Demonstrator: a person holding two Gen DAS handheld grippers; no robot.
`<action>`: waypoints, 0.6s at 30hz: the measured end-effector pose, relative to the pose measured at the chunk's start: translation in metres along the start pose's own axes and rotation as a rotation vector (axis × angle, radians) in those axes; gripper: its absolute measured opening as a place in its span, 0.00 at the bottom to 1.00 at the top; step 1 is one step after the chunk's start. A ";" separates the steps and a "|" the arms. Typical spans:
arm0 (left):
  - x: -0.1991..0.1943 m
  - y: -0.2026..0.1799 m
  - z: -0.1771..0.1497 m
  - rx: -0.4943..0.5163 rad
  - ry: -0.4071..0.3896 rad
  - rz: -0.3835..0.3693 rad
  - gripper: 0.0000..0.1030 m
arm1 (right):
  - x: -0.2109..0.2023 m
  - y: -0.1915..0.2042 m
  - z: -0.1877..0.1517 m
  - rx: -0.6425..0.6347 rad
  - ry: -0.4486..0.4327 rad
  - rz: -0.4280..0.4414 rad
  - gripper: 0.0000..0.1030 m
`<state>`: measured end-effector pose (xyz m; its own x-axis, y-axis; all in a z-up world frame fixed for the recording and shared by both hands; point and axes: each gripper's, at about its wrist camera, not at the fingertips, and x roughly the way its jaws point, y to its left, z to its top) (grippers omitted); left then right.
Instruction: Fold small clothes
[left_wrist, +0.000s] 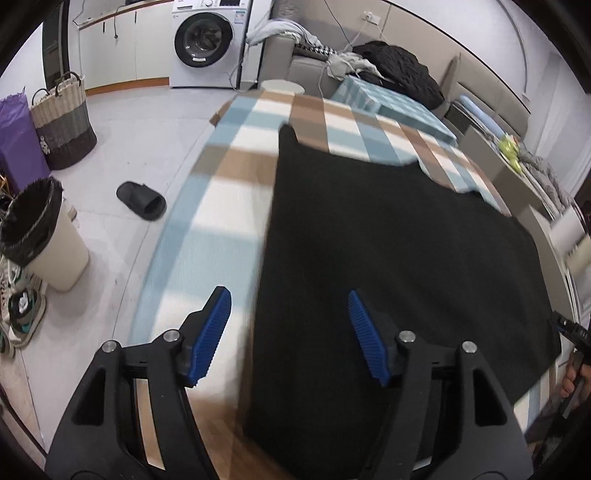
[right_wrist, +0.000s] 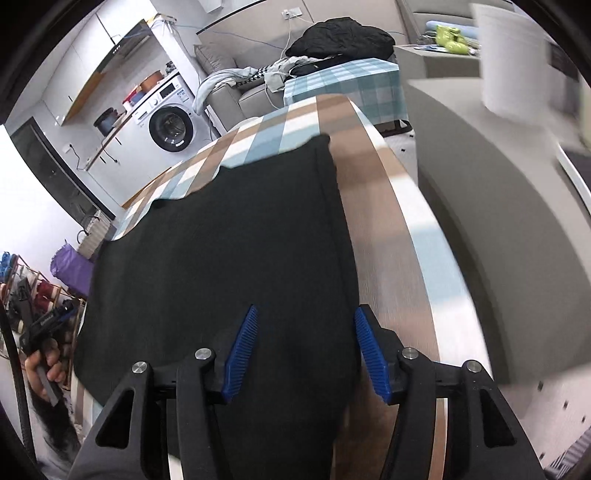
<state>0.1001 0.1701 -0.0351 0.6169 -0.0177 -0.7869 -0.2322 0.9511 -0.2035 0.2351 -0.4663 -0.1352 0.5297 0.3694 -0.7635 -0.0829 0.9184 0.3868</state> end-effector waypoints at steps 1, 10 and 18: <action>-0.004 -0.002 -0.010 0.006 0.009 -0.012 0.62 | -0.005 -0.001 -0.009 0.005 -0.005 0.013 0.54; -0.017 -0.005 -0.061 -0.003 0.034 -0.037 0.57 | -0.018 0.006 -0.047 0.009 -0.060 0.069 0.38; -0.027 0.006 -0.071 -0.043 0.014 -0.079 0.45 | -0.035 0.006 -0.047 0.000 -0.118 0.116 0.37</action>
<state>0.0292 0.1544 -0.0565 0.6244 -0.0970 -0.7750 -0.2153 0.9325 -0.2901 0.1759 -0.4675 -0.1303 0.6118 0.4539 -0.6479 -0.1490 0.8705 0.4691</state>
